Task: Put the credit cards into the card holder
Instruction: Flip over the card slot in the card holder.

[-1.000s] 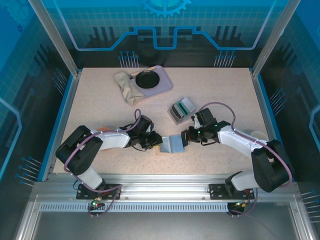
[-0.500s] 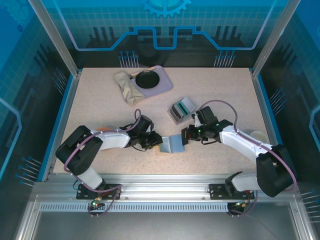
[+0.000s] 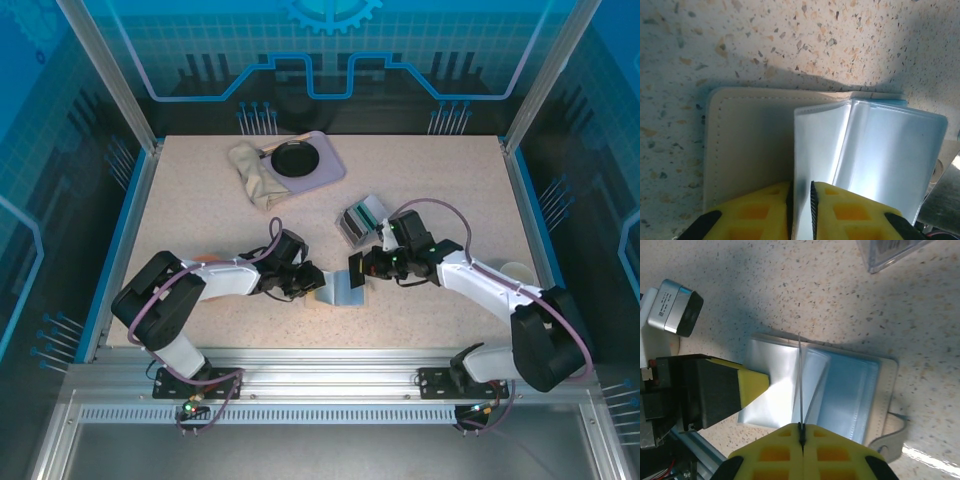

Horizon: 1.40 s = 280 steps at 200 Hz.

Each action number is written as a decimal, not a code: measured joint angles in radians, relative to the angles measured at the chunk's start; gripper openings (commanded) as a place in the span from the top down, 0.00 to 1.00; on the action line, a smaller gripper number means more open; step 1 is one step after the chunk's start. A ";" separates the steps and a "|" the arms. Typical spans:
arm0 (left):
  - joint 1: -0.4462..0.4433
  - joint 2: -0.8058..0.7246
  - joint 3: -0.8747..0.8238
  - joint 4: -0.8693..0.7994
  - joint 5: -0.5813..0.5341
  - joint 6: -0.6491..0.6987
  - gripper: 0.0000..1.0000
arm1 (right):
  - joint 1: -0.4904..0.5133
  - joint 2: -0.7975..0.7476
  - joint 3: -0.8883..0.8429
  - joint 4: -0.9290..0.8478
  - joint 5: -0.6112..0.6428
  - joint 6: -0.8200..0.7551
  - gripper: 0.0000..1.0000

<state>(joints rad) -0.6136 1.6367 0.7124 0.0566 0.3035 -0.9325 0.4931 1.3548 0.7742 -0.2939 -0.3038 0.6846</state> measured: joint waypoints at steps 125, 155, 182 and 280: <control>-0.003 0.001 0.001 0.000 0.000 0.000 0.83 | 0.006 0.060 -0.008 0.011 0.039 0.030 0.98; -0.003 0.001 0.001 0.000 0.000 0.000 0.83 | 0.006 0.050 -0.009 -0.021 0.089 0.029 0.98; -0.003 0.001 0.001 0.000 0.000 0.000 0.83 | 0.006 0.024 -0.009 -0.048 0.118 0.018 0.98; -0.003 0.005 0.001 0.000 0.000 0.000 0.83 | 0.059 0.105 -0.007 -0.053 0.151 0.007 0.98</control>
<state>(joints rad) -0.6167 1.6413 0.7132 0.0566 0.3031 -0.9325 0.5518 1.4601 0.7670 -0.3466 -0.1524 0.6914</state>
